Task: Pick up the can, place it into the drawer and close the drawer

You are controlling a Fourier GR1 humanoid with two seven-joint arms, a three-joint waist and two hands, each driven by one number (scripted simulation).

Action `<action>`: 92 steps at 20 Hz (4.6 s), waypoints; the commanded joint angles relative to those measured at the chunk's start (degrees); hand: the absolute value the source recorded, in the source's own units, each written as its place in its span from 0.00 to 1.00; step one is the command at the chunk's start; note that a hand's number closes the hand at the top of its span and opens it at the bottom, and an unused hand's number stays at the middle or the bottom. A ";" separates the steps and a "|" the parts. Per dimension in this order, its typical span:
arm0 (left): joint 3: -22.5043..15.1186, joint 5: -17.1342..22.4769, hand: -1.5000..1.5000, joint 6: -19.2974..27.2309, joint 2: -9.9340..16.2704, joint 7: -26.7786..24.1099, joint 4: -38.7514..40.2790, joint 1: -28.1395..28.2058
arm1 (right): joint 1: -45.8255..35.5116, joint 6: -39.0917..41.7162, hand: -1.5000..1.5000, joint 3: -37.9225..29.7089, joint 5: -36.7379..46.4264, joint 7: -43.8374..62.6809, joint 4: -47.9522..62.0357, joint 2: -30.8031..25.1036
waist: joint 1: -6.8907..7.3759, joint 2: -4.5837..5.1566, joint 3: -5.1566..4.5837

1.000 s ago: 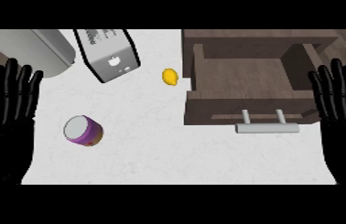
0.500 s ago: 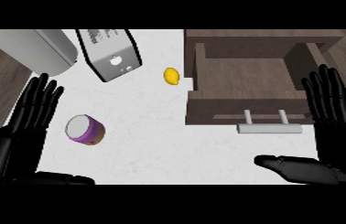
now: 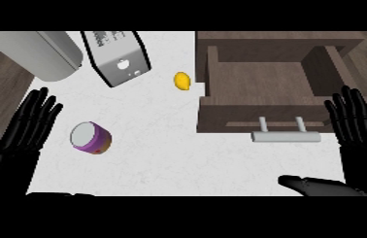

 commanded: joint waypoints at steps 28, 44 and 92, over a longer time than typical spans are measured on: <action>5.90 -3.61 0.00 -2.53 -4.34 -15.39 22.59 -0.50 | 8.75 9.39 0.00 -8.24 -4.48 -7.11 0.06 0.31 | -0.13 0.02 -0.02; 12.01 -4.67 0.00 -2.17 -0.37 -25.34 41.65 -7.31 | 6.33 9.85 0.00 -9.11 -3.70 -4.51 -1.08 1.60 | -0.22 0.04 -0.02; 13.77 -3.76 0.00 -1.60 4.73 -49.88 87.84 -24.92 | 8.82 13.22 0.00 -11.01 -3.95 -4.56 -4.15 3.35 | -0.44 0.08 -0.03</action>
